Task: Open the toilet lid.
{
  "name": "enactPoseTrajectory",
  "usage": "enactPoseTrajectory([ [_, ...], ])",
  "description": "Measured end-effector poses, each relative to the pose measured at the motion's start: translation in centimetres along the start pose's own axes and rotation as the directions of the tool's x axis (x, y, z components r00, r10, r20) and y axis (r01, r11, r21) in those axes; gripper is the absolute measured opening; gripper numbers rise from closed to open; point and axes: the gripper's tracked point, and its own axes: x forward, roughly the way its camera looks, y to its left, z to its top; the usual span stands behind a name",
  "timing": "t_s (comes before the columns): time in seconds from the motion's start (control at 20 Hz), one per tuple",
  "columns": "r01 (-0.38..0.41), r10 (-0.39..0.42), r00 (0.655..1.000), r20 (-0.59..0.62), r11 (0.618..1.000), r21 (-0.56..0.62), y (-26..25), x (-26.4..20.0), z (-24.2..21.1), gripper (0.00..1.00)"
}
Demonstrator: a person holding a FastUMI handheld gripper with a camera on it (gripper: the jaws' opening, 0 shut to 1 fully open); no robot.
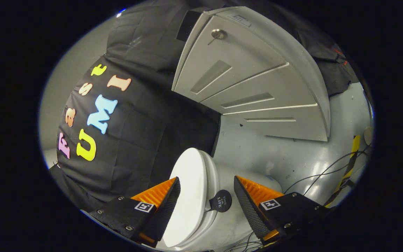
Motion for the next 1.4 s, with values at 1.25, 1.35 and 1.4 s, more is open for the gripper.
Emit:
enactPoseTrajectory([
  [1.25, 0.009, 0.019, 0.992, -0.128, 0.977, 0.215, -2.0, 2.3, -2.8, 0.01],
  [1.35, 0.038, -0.003, 0.991, -0.137, 0.968, 0.25, -2.1, 2.8, -2.2, 0.01],
  [1.4, 0.043, -0.012, 0.991, -0.131, 0.971, 0.234, -2.0, 2.9, -2.3, 0.01],
])
